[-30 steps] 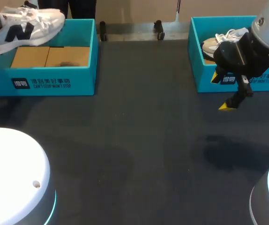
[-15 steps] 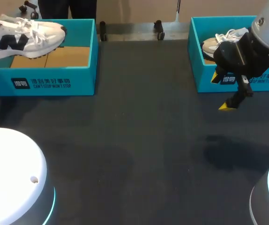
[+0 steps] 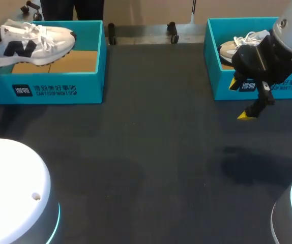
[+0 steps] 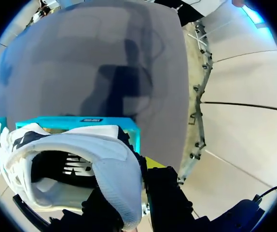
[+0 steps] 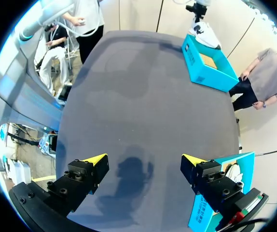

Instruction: Take the shoe out of the shoebox, open the shoe tongue, remove and reinsert the insole, then place the shoe into the shoebox

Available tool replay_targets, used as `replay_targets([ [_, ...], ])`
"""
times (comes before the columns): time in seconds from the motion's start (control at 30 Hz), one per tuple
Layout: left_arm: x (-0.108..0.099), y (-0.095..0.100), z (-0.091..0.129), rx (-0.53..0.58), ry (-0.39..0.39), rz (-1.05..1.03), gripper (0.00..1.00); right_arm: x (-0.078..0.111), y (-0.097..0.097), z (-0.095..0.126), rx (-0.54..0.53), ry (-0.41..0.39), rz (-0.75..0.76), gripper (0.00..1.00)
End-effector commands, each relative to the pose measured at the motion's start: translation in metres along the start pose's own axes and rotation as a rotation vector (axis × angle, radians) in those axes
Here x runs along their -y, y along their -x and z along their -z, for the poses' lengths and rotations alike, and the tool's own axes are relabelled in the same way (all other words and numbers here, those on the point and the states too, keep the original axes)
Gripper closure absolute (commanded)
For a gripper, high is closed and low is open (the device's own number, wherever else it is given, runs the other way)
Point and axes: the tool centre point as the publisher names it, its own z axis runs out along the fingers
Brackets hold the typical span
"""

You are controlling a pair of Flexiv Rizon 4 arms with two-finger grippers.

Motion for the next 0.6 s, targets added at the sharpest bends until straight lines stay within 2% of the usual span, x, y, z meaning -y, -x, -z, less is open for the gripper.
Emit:
replay_targets([
  [0.03,-0.019,-0.001,-0.006,0.013,-0.029,-0.004,1.0,-0.001,0.001,-0.002,-0.002,-0.003,-0.001,0.0],
  [0.6,-0.057,0.005,-0.029,0.004,0.009,0.025,1.0,-0.001,0.001,-0.002,-0.002,-0.003,-0.001,0.0],
])
